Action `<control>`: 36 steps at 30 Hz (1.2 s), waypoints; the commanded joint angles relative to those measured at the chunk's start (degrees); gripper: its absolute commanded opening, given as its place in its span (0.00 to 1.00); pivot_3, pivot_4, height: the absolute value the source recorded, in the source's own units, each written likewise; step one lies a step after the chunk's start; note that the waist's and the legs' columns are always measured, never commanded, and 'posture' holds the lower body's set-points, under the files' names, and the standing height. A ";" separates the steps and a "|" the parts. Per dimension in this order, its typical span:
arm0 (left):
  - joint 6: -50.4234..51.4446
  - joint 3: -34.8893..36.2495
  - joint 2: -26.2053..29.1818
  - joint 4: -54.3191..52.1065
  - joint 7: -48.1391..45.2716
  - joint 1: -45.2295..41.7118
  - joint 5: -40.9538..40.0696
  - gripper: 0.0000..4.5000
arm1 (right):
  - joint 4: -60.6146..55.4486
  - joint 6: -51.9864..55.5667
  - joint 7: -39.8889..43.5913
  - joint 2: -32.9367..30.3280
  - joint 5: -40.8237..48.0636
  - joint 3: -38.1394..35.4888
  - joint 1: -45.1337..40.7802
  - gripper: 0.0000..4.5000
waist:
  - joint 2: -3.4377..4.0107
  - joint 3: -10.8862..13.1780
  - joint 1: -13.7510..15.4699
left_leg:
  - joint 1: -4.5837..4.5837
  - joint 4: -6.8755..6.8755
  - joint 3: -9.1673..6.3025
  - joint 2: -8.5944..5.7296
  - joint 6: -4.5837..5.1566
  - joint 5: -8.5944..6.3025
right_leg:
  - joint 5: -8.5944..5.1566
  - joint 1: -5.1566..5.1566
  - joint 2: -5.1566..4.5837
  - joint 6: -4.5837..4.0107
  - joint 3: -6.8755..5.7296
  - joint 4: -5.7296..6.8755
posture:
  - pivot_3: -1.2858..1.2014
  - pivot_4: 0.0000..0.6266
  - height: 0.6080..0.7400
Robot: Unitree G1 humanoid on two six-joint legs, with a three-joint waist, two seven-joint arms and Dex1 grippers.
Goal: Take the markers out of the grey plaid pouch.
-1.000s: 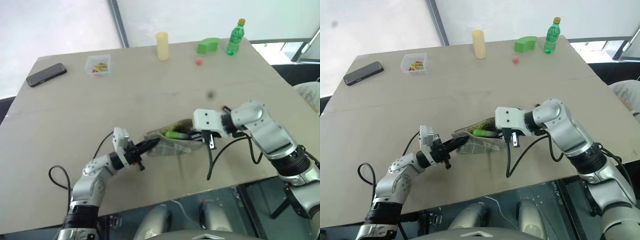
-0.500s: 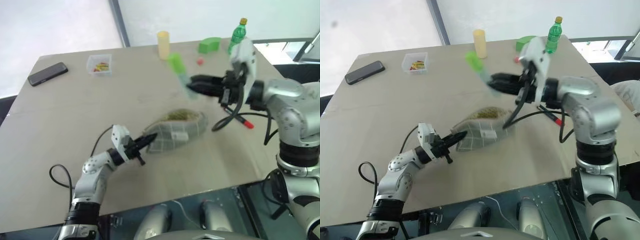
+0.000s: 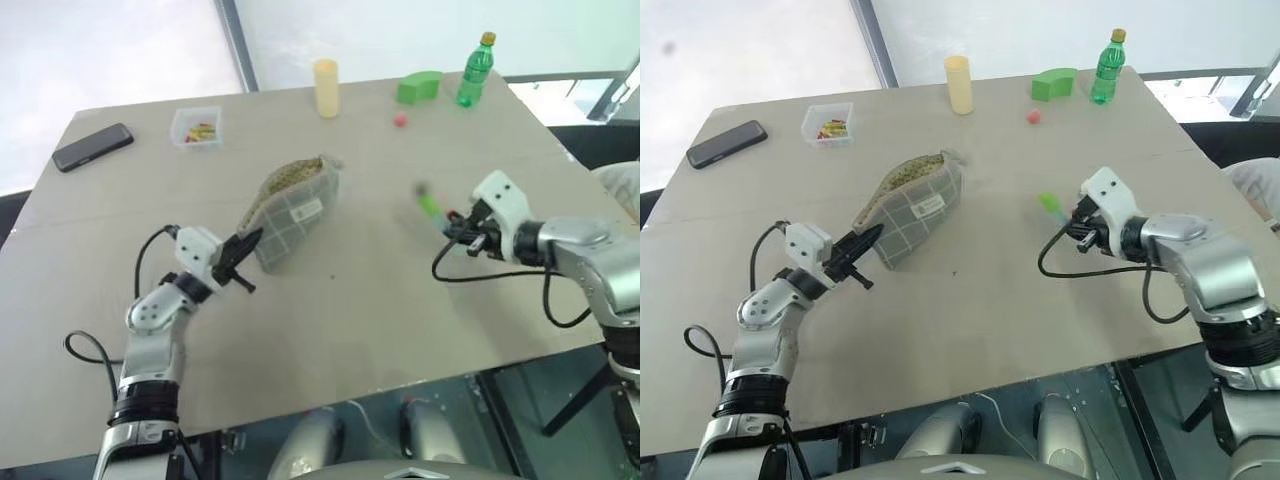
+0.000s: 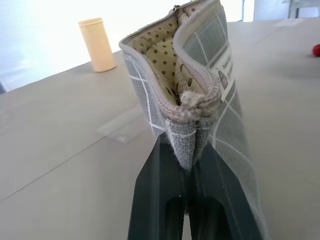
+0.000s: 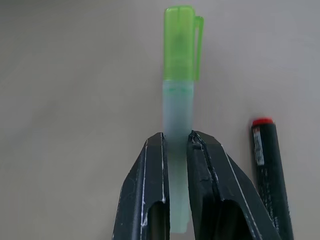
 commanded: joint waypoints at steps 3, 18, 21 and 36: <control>0.32 -0.46 0.32 -4.07 -0.11 1.97 -0.39 0.00 | 3.48 -3.19 -0.76 0.12 -2.94 2.02 0.68 0.01 | -0.01 -0.01 -0.11 | -0.03 0.00 -0.01 -0.01 0.00 0.00 | 0.00 -0.02 0.04 0.00 -0.01 -0.01 | 0.52 0.24 1.00; -21.21 4.30 10.42 2.40 13.72 5.88 20.00 0.00 | -16.89 -16.56 4.43 2.43 10.31 -16.16 11.62 0.82 | -0.03 0.01 -0.44 | -0.15 0.04 -0.09 0.03 0.00 0.00 | 0.00 -0.10 0.27 0.00 -0.02 -0.04 | 0.52 0.24 1.00; -26.77 6.49 14.40 5.09 18.06 9.12 24.24 0.00 | -20.48 -19.17 5.79 1.08 11.11 -18.05 15.60 1.00 | 0.00 0.03 -0.15 | -0.15 0.05 -0.11 0.02 0.00 -0.01 | 0.00 -0.09 0.26 0.00 -0.03 -0.03 | 0.52 0.24 1.00; -35.29 14.18 27.98 15.29 48.85 18.58 44.85 0.00 | -23.10 -25.74 6.13 1.58 12.30 -13.97 18.02 1.00 | -0.07 0.08 -0.10 | -0.07 0.03 -0.05 0.03 0.02 -0.01 | 0.00 -0.04 0.27 0.01 -0.02 0.03 | 0.52 0.24 1.00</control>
